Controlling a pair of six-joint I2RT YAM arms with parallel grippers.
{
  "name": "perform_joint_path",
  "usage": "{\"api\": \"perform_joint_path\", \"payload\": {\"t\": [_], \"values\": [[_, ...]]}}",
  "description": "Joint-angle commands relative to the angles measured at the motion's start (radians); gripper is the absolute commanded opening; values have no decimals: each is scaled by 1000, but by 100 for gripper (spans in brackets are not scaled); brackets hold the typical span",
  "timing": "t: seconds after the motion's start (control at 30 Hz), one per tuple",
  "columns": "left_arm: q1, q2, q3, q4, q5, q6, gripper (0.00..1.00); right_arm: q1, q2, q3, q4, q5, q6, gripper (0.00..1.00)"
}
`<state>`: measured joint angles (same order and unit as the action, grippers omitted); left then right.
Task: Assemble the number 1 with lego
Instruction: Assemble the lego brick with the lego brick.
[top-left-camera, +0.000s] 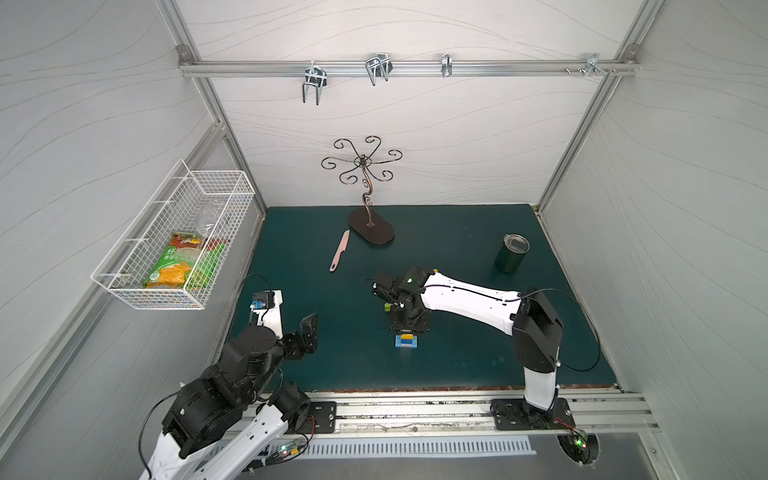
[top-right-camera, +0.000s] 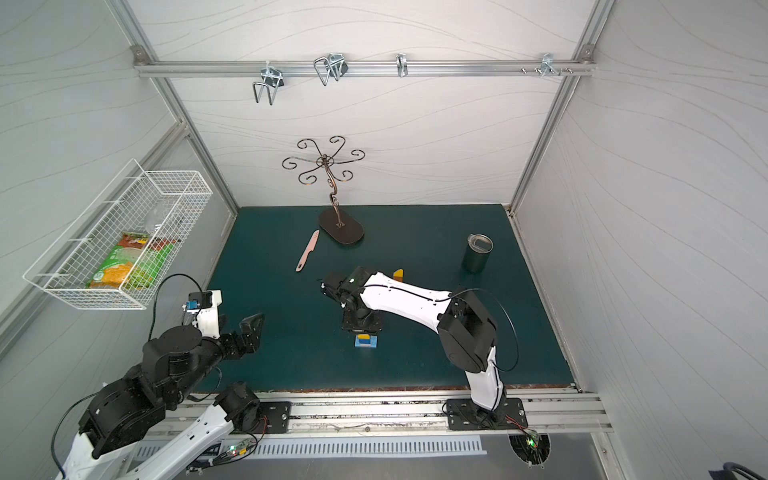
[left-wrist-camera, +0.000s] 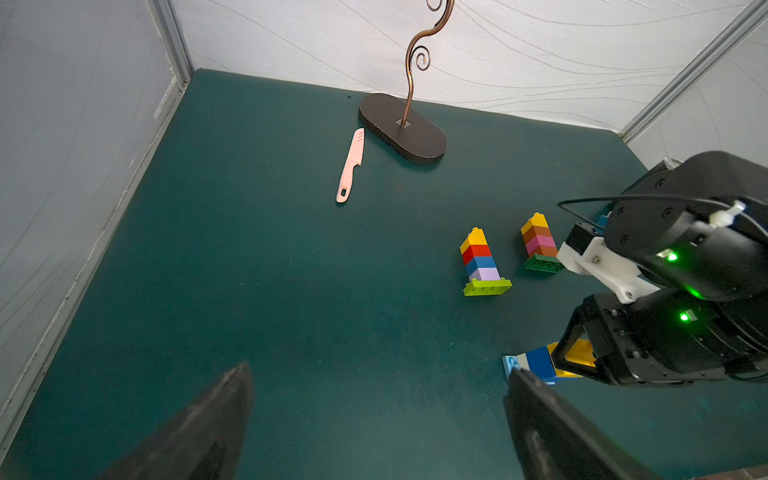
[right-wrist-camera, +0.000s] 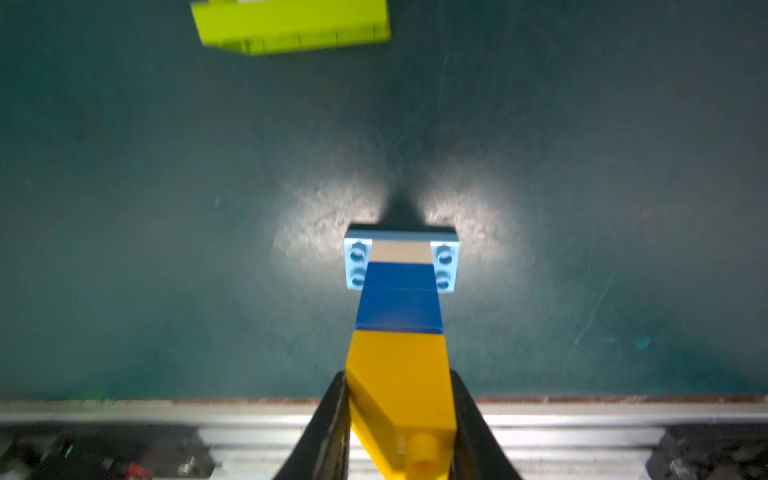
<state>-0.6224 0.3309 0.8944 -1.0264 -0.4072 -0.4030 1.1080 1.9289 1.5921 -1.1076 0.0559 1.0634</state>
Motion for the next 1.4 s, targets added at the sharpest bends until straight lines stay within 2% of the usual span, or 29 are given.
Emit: {"api": "perform_joint_path", "payload": {"t": [0.0,0.17,0.47,0.73,1.07,1.2,1.27,1.33,1.37], "values": [[3,-16,3,57,2,13,100,14,66,-68,-18,11,30,0],[3,-13,4,58,4,13,100,17,77,-98,7,-1,29,0],[3,-9,1,58,5,13,100,-58,112,-134,53,-85,-46,0],[3,-3,2,58,3,13,100,-75,180,-104,25,-81,-94,0],[3,3,1,58,2,13,100,-71,144,-99,19,-60,-79,0],[3,8,2,58,3,13,100,-59,109,-54,-7,-50,-75,11],[3,10,1,58,2,13,100,-53,90,-25,-22,-41,-76,29],[3,12,1,58,1,11,100,-46,66,8,-44,-26,-74,58],[3,13,2,57,-1,11,100,-42,56,23,-55,-15,-74,69]]}}
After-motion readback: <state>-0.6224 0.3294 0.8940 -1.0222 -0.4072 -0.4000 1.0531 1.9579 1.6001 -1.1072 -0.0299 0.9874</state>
